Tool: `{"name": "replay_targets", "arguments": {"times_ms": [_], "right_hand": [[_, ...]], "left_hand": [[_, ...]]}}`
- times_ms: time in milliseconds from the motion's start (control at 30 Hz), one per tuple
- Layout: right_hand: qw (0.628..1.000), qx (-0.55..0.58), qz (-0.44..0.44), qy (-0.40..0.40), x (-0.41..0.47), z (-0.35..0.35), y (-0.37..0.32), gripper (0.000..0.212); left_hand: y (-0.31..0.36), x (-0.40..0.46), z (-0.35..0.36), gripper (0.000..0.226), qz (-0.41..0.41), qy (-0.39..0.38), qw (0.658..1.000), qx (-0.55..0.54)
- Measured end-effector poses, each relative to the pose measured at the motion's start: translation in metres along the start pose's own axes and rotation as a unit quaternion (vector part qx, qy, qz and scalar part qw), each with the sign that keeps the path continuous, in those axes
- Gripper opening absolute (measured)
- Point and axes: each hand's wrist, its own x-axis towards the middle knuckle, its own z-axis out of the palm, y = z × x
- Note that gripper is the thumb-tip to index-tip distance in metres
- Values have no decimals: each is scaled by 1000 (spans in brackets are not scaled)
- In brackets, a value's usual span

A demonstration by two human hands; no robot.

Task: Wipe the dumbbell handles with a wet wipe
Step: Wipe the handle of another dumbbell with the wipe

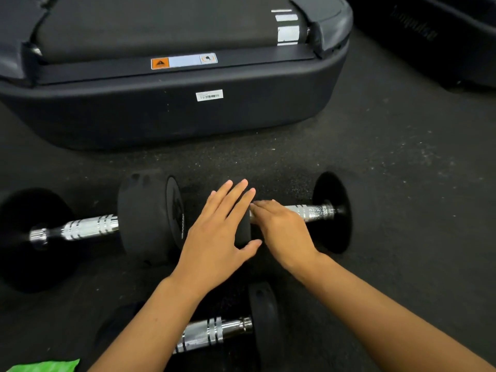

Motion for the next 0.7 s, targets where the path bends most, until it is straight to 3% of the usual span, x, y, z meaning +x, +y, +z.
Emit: {"name": "replay_targets", "arguments": {"times_ms": [100, 233, 367, 500, 633, 700], "right_hand": [[999, 0, -33, -24, -8, -15, 11, 31], [994, 29, 42, -95, 14, -24, 7, 13], [997, -12, -21, -73, 1, -19, 1, 34], [994, -1, 44, -97, 11, -25, 4, 21], [993, -45, -24, -110, -1, -19, 0, 37], [994, -40, -28, -100, -5, -27, 7, 33]], "left_hand": [[0, 0, -2, 83, -5, -9, 1000, -7], [0, 0, -3, 84, 2, -8, 1000, -9], [0, 1, -5, 84, -7, -20, 1000, -2], [2, 4, -9, 87, 5, -34, 999, 7], [4, 4, -11, 88, -3, -37, 999, 15], [6, 2, -12, 88, -3, -39, 999, 19]]}}
